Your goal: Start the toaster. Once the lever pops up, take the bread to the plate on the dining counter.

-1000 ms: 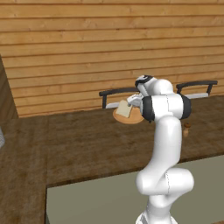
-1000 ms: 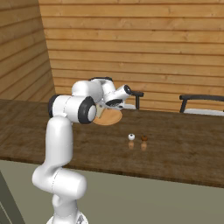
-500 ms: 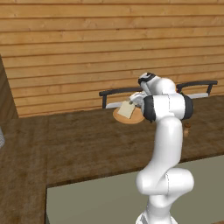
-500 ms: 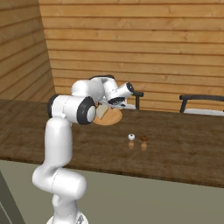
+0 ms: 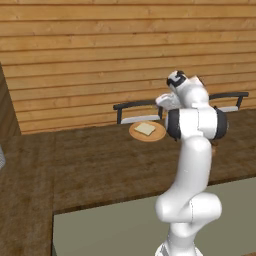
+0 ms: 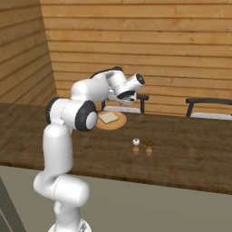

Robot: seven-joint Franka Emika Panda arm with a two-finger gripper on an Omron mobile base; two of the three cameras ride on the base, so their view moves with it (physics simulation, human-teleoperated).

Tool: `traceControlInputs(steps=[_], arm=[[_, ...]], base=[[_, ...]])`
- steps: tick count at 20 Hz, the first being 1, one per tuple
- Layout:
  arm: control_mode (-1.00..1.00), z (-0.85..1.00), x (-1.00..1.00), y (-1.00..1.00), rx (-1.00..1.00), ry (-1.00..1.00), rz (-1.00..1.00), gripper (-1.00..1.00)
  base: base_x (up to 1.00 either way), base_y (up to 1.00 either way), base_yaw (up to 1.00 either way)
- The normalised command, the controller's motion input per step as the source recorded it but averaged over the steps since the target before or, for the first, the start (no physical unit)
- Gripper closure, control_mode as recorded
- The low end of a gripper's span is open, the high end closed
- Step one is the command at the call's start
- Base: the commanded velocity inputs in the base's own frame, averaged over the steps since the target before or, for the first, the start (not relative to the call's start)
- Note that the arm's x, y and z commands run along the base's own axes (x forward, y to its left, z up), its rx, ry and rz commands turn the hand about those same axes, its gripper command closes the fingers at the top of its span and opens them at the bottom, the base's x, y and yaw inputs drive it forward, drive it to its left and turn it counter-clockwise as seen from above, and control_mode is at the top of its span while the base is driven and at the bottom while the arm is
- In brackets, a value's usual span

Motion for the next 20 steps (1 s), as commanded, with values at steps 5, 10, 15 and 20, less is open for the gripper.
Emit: traceControlInputs(steps=[5, 10, 15, 20], arm=[[-1.0, 0.72, -0.36, 0.0, -0.15, 0.03, 0.0, -1.0], [-1.0, 0.62, -0.59, 0.0, -0.29, 0.04, 0.0, -1.0], [-1.0, 0.5, -0.79, 0.1, -0.33, 0.01, 0.0, -1.0], [-1.0, -0.01, -1.0, 0.03, -0.16, 0.0, 0.0, -1.0]], base=[[0.0, 0.0, 0.0], [0.0, 0.0, 0.0], [0.0, 0.0, 0.0], [0.0, 0.0, 0.0]])
